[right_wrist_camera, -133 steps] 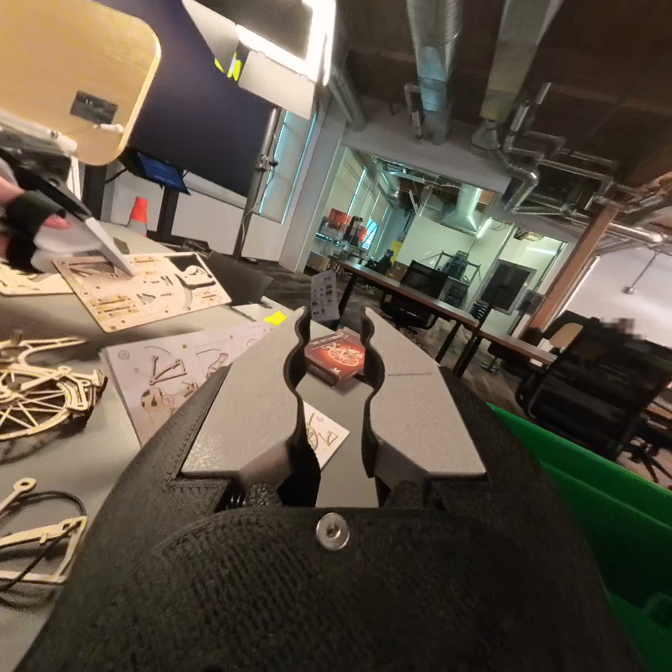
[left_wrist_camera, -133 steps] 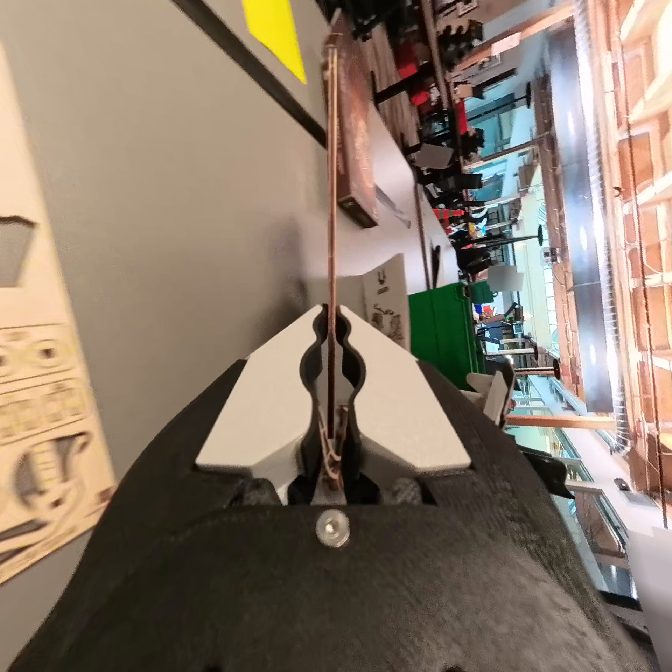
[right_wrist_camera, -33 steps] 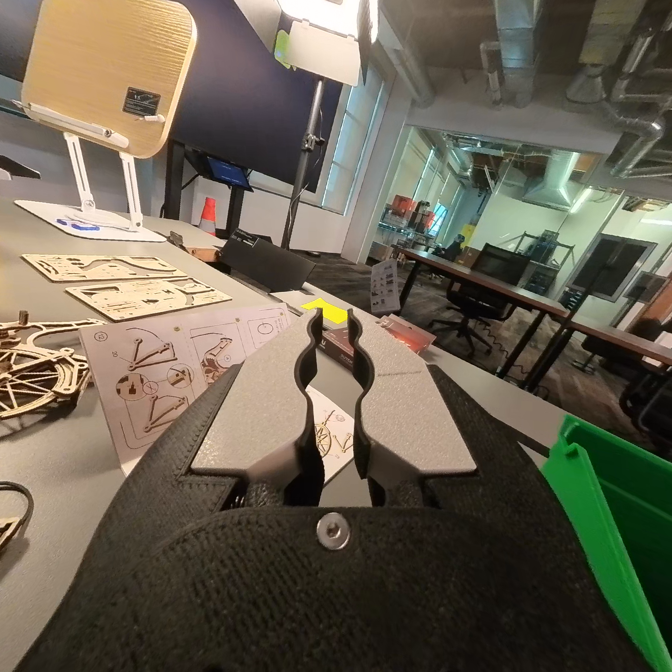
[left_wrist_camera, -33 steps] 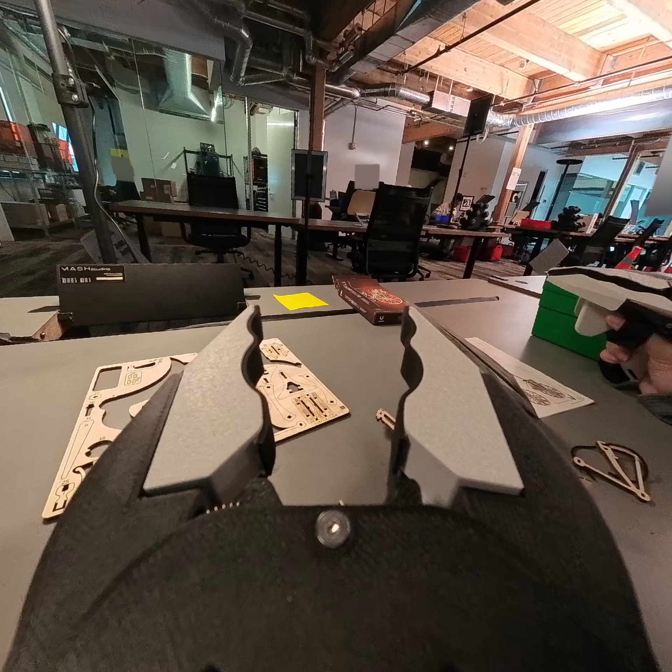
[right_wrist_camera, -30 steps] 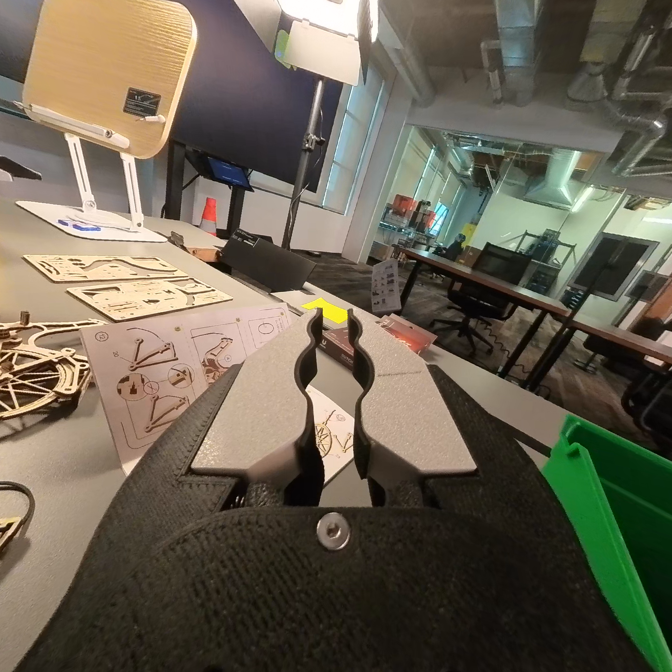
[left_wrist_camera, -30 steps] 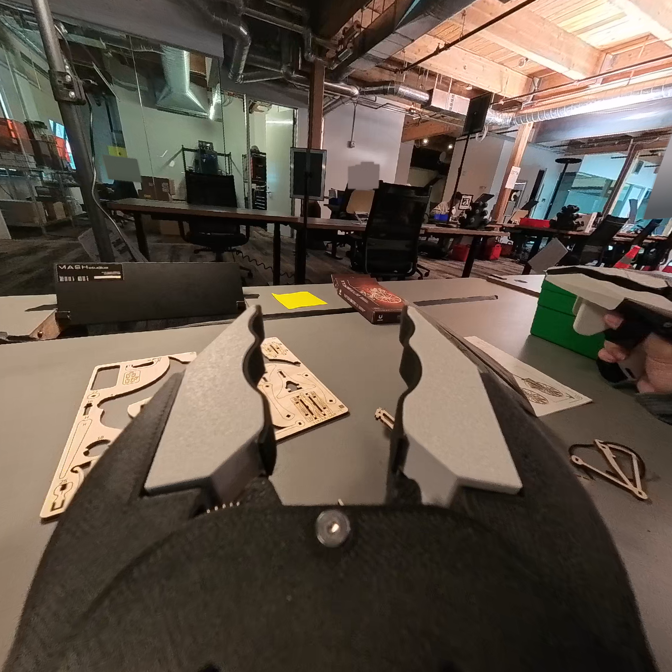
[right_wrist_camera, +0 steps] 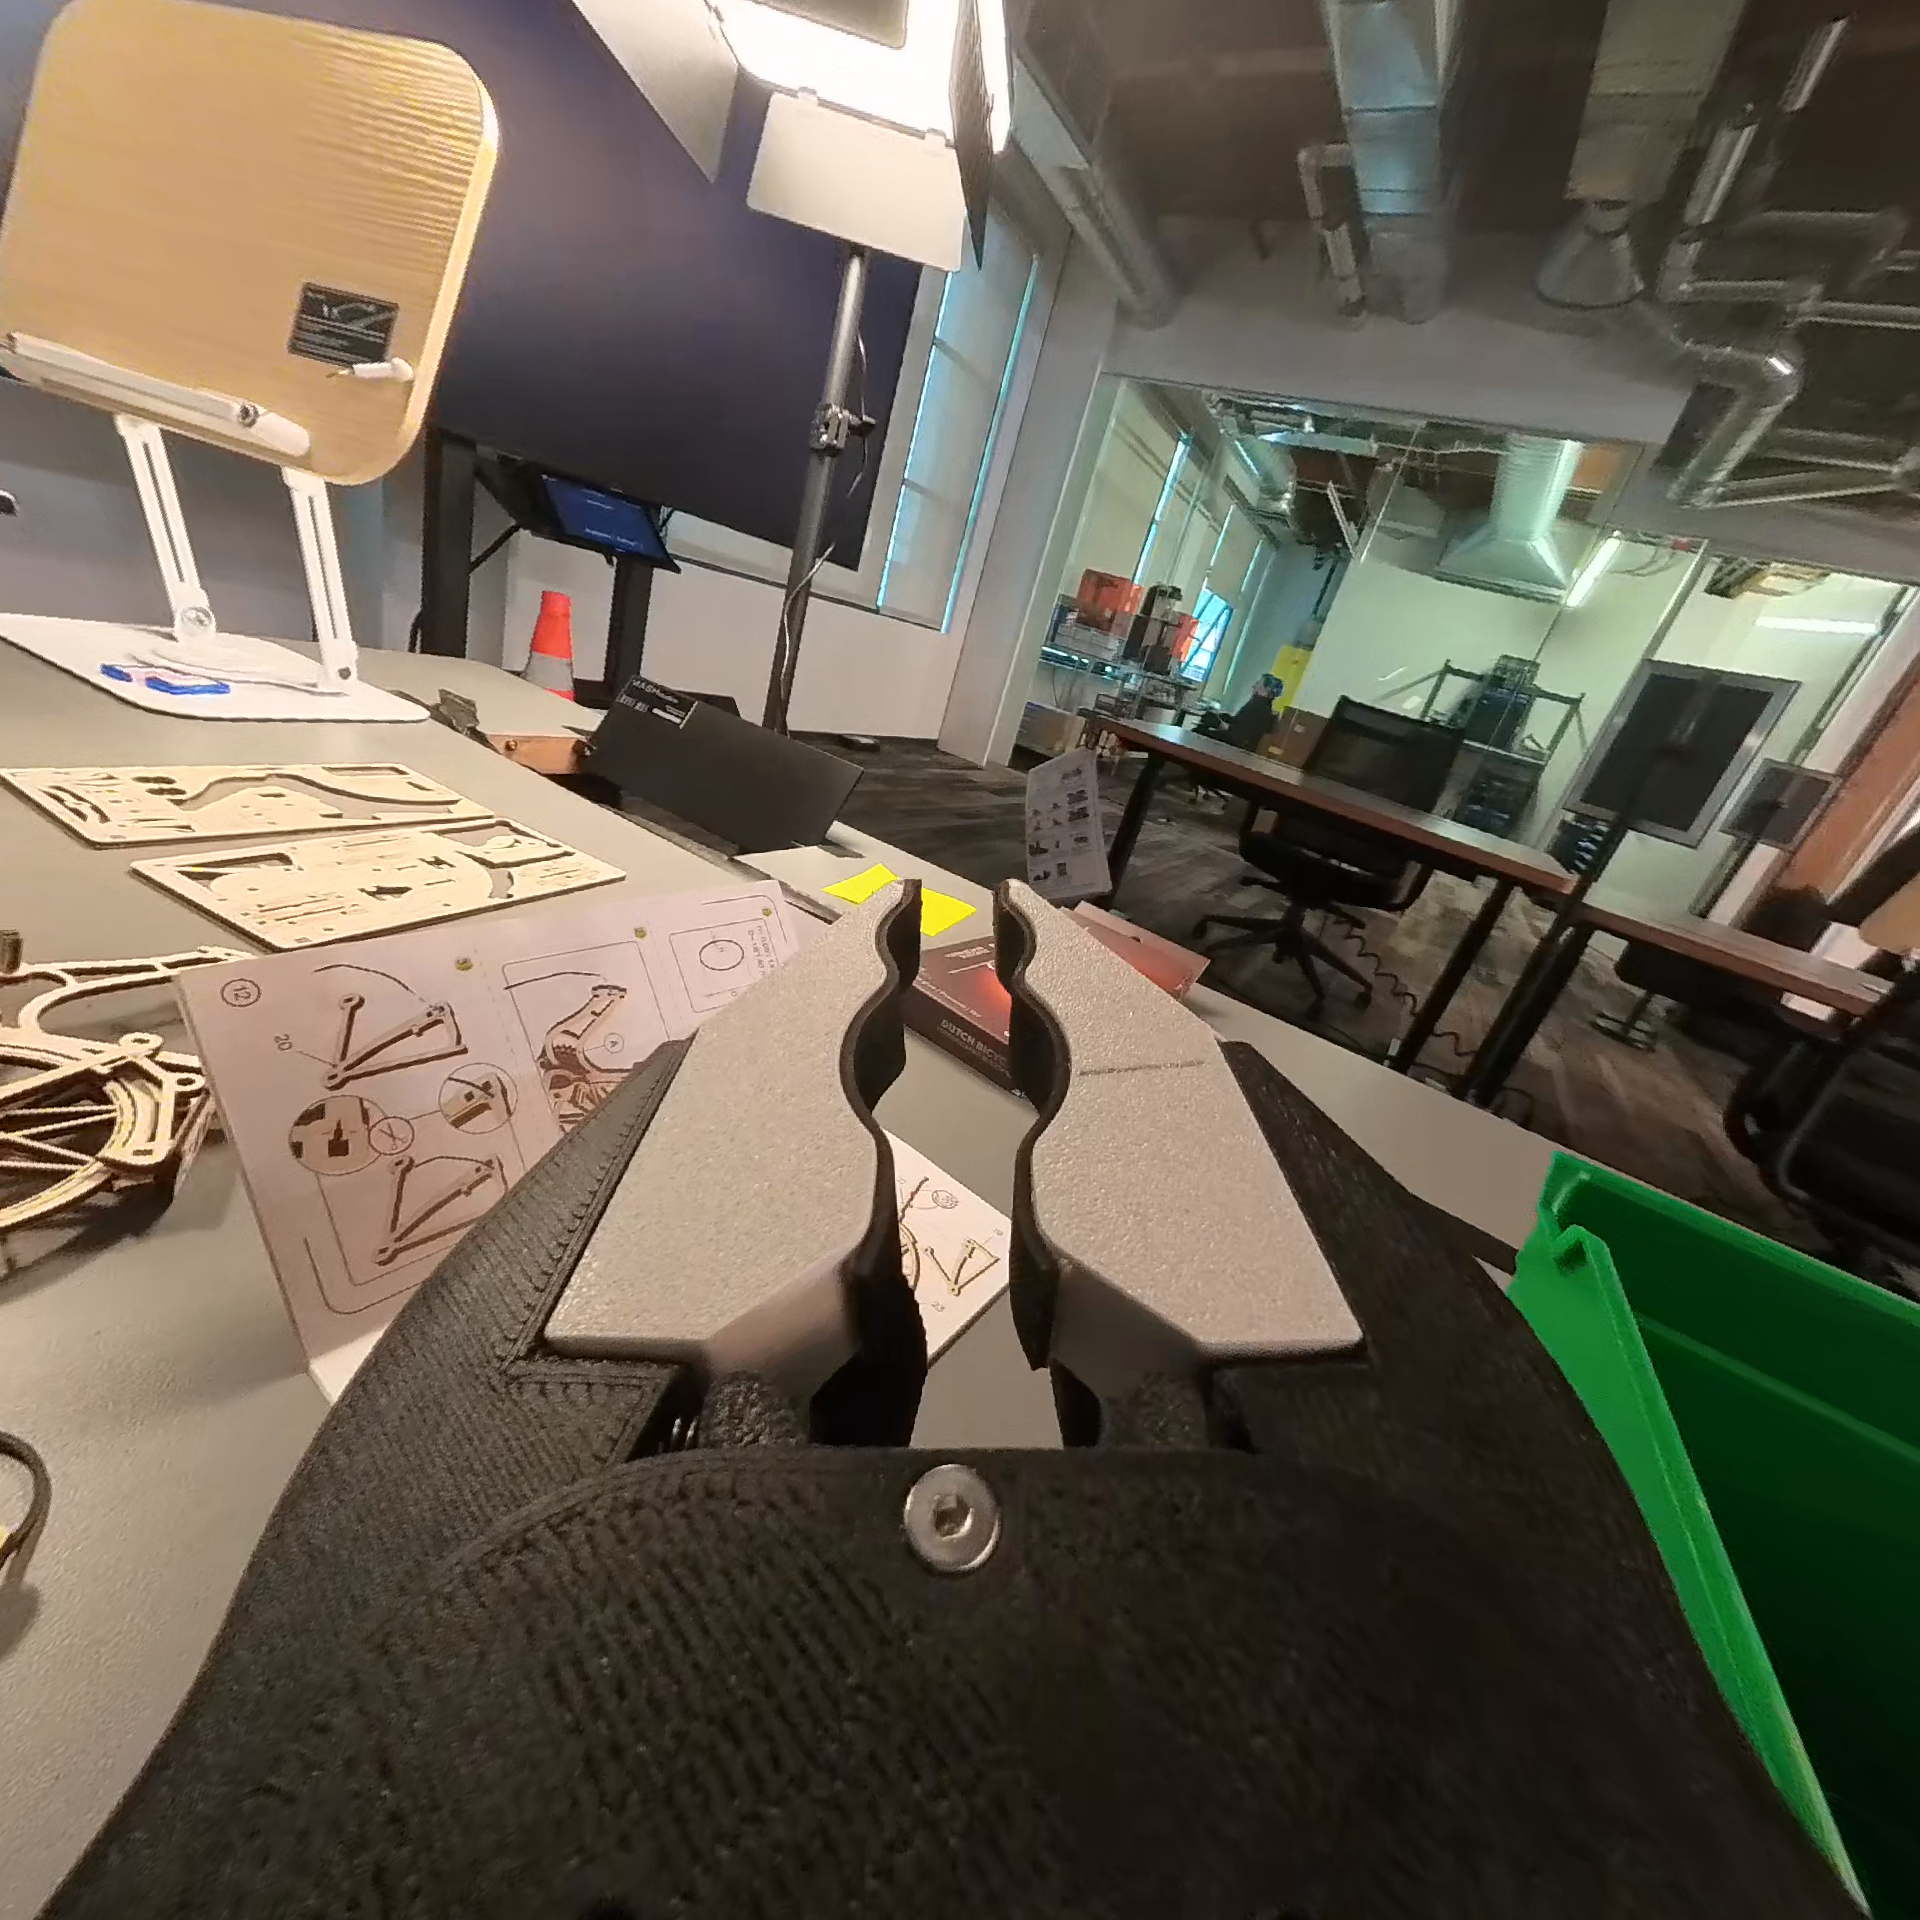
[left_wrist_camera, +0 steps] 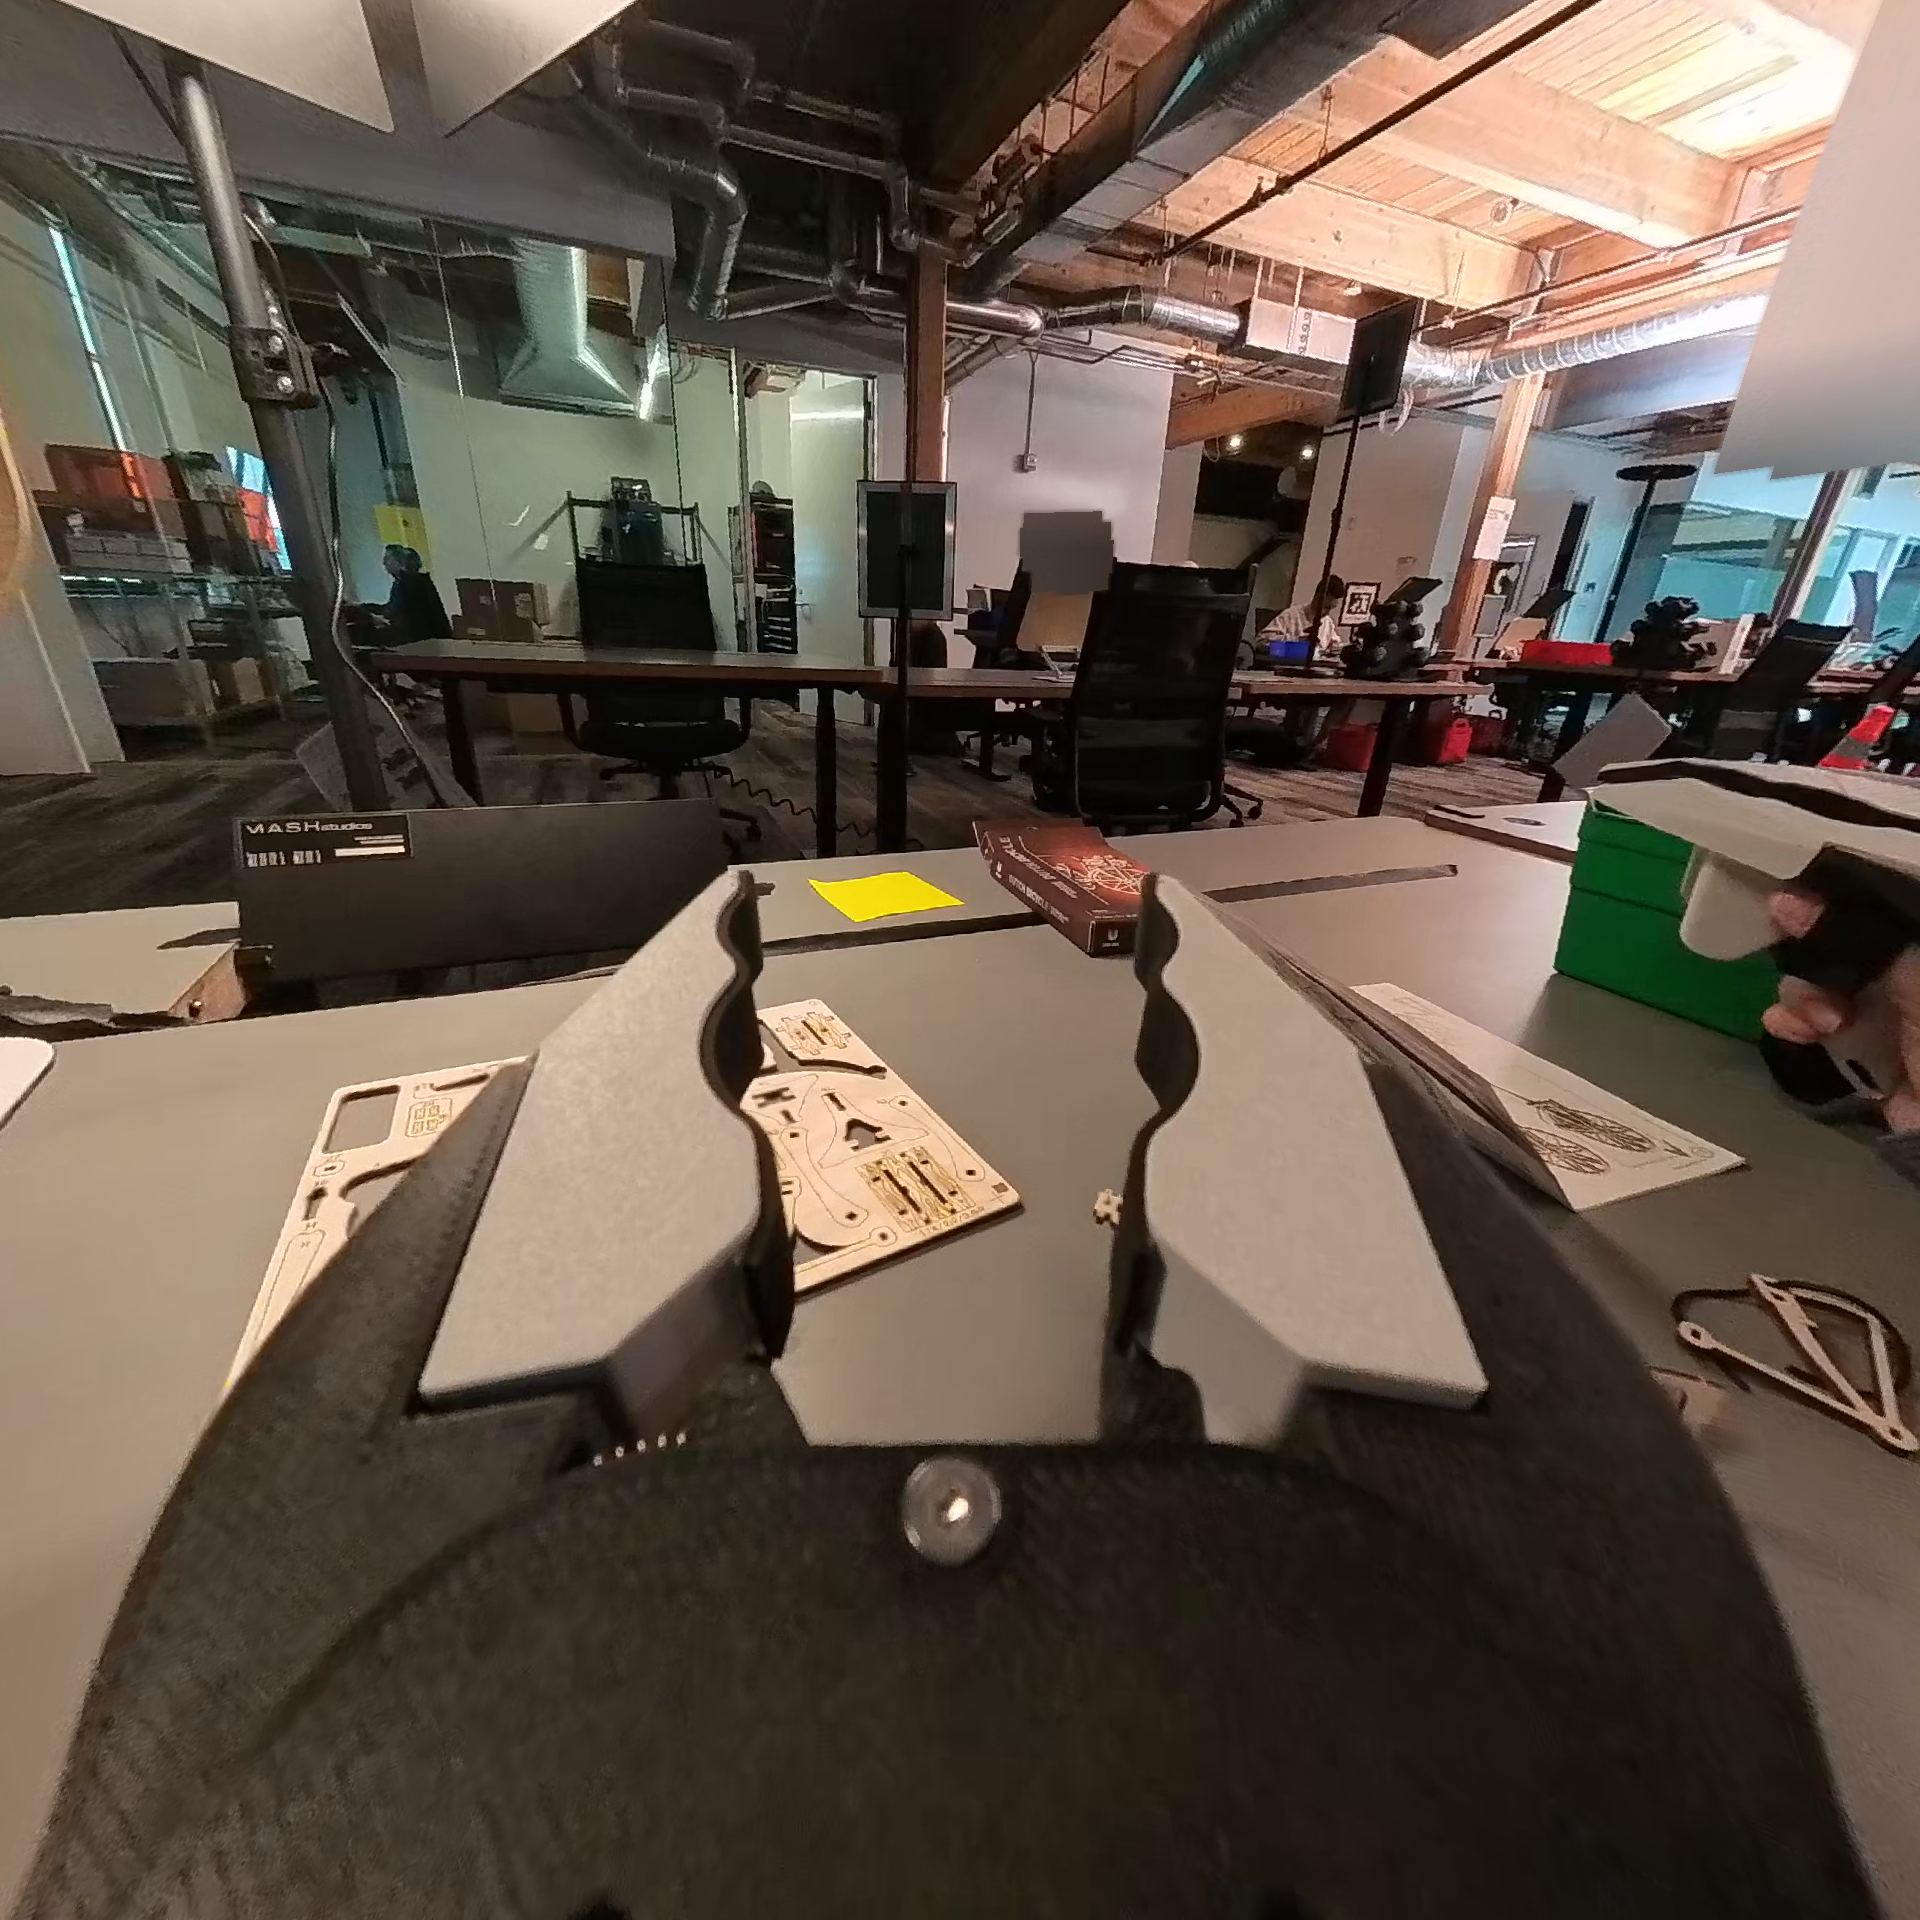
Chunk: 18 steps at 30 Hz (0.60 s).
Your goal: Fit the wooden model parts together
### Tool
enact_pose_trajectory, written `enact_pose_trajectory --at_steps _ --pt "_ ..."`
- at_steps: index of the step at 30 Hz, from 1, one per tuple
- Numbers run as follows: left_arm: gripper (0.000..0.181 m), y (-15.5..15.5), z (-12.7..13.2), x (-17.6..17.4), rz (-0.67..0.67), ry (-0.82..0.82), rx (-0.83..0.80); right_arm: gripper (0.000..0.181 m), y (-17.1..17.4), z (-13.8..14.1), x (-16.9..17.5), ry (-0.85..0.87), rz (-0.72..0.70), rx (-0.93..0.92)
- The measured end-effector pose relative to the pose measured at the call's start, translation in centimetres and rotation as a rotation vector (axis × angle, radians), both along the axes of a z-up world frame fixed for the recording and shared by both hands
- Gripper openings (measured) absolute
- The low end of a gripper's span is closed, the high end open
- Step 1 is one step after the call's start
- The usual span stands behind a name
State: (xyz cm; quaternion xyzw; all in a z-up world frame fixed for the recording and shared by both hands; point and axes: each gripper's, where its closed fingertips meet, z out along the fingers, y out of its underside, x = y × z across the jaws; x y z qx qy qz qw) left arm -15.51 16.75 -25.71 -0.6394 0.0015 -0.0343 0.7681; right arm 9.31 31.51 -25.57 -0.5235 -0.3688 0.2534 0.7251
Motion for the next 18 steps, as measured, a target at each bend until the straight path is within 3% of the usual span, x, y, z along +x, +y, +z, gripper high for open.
enact_pose_trajectory --at_steps 8,18 --pt "0.066 -0.2 0.4 0.9 0.024 0.107 0.017 0.011 -0.1 0.0 -0.1 -0.001 0.006 0.002" --pt "0.059 -0.9 1.2 0.3 0.061 0.102 0.071 0.011 -0.1 -0.2 -0.3 -0.008 0.018 -0.008"
